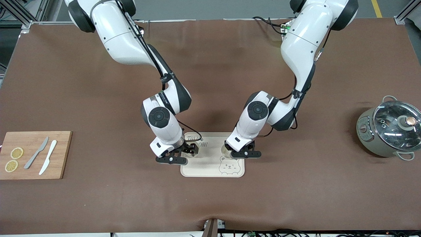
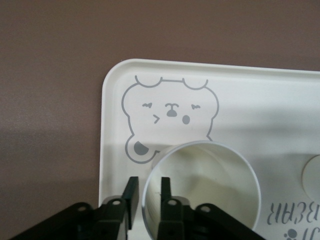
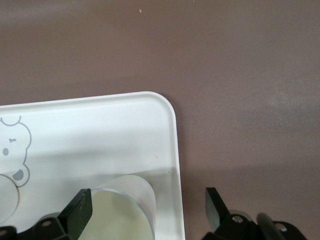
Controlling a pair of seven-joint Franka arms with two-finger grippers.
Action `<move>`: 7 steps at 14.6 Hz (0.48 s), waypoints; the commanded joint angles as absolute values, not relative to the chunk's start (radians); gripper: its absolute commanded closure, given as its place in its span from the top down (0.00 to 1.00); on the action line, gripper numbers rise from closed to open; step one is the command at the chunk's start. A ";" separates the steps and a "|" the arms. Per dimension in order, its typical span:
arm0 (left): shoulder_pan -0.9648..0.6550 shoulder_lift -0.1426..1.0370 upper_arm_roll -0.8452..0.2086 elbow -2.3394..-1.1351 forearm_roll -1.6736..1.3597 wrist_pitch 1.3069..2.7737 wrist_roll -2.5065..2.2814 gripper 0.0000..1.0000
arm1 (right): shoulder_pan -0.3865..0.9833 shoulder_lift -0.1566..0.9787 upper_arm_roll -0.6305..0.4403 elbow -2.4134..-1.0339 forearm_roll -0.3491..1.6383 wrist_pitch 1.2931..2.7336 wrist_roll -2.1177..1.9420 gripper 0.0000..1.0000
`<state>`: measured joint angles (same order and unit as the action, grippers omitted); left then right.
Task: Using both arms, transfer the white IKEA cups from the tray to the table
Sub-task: 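Lower both grippers around the white cups and close them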
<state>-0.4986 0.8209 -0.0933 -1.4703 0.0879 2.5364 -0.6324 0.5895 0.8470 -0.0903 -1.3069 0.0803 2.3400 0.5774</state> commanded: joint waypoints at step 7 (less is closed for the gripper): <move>-0.476 0.747 -0.083 -1.509 0.123 2.401 -0.689 0.00 | 0.611 0.850 -0.092 -1.331 0.087 2.319 0.571 1.00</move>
